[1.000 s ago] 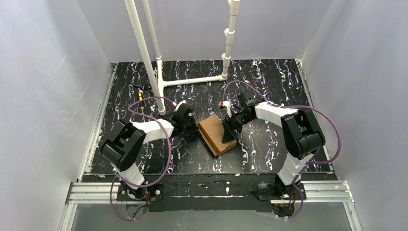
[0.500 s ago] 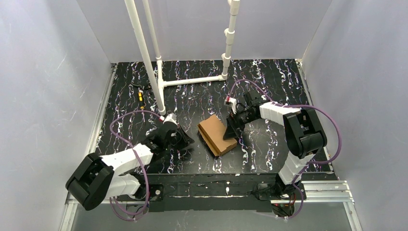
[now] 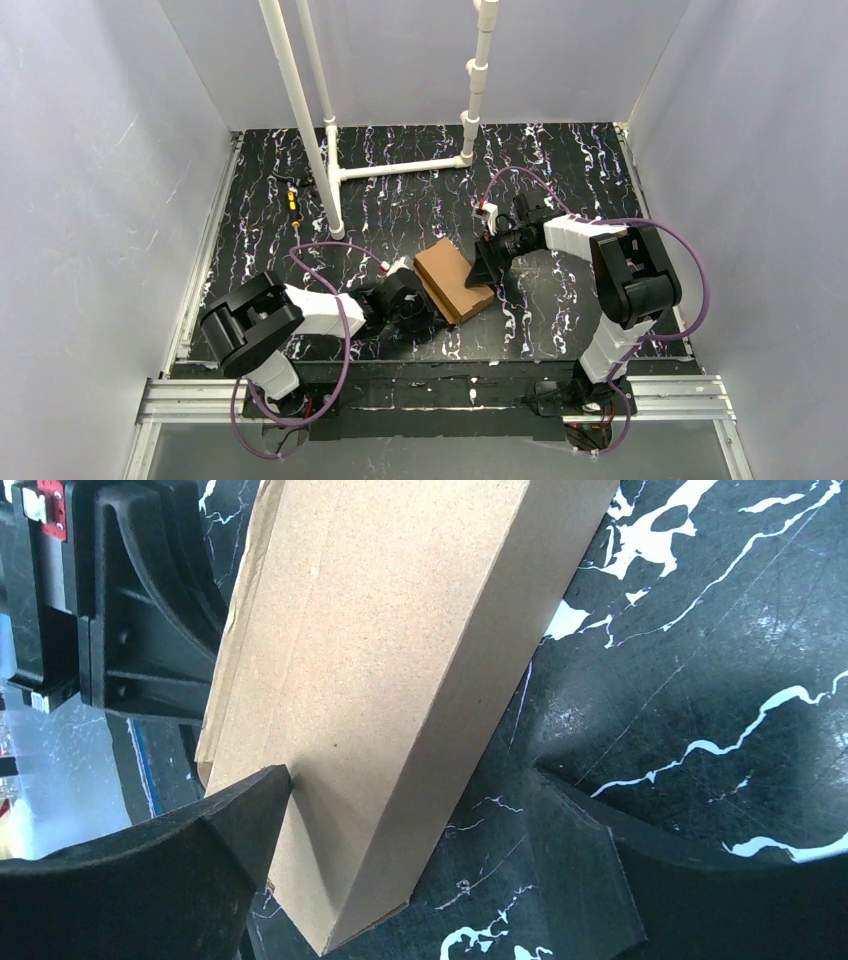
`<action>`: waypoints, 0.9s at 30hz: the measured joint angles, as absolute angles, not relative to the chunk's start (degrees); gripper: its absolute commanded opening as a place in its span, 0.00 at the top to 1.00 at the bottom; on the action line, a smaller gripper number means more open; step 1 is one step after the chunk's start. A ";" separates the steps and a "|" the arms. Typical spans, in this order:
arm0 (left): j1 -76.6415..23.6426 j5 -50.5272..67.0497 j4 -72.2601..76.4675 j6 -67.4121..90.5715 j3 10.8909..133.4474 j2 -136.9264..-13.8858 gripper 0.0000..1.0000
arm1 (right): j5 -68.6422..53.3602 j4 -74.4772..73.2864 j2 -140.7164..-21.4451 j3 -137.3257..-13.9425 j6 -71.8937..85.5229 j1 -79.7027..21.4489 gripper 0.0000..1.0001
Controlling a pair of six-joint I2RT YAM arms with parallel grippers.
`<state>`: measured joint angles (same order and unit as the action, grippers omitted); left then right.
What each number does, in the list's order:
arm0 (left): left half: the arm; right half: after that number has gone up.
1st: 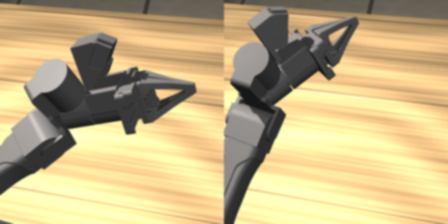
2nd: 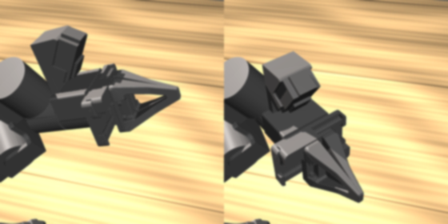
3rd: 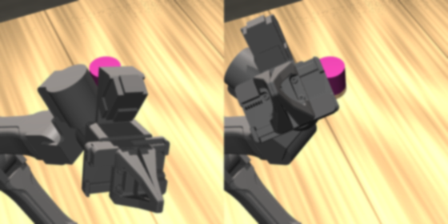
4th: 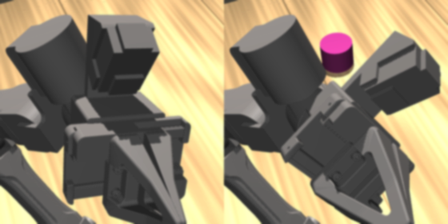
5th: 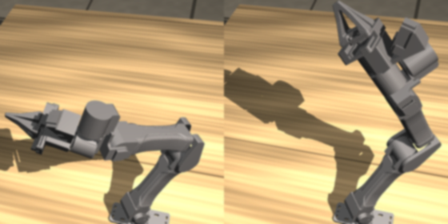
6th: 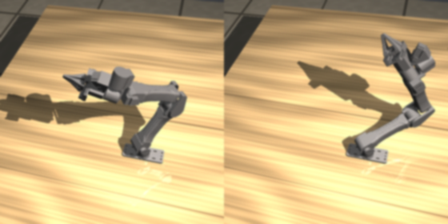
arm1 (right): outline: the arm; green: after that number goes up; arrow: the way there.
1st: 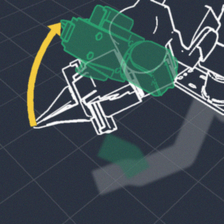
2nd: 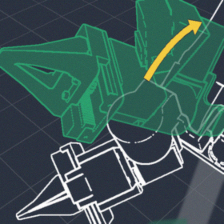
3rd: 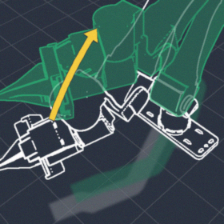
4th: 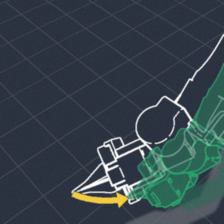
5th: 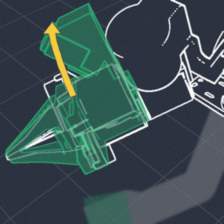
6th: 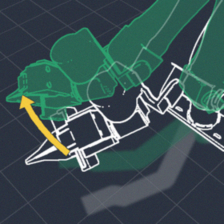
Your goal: Fold the paper box
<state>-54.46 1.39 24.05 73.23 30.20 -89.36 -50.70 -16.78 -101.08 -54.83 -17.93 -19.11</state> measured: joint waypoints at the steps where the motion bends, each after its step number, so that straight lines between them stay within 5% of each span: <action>1: -54.85 1.17 24.10 74.08 30.57 -89.76 1.00 | -50.61 -16.51 -101.08 -54.70 -17.89 -19.11 0.08; 12: -56.01 0.19 20.01 85.47 36.40 -94.26 1.00 | -49.54 -14.72 -101.08 -54.54 -16.67 -22.41 0.20; 19: -56.05 0.23 13.91 91.18 41.76 -96.36 1.00 | -48.53 -12.82 -100.95 -54.65 -16.38 -22.63 0.02; 25: -55.22 0.58 15.92 87.02 38.37 -92.86 0.99 | -48.60 -15.20 -100.86 -55.09 -17.23 -21.63 0.02; 27: -54.63 1.21 16.97 83.02 35.00 -89.54 0.92 | -48.40 -17.15 -100.47 -55.37 -18.33 -20.88 0.02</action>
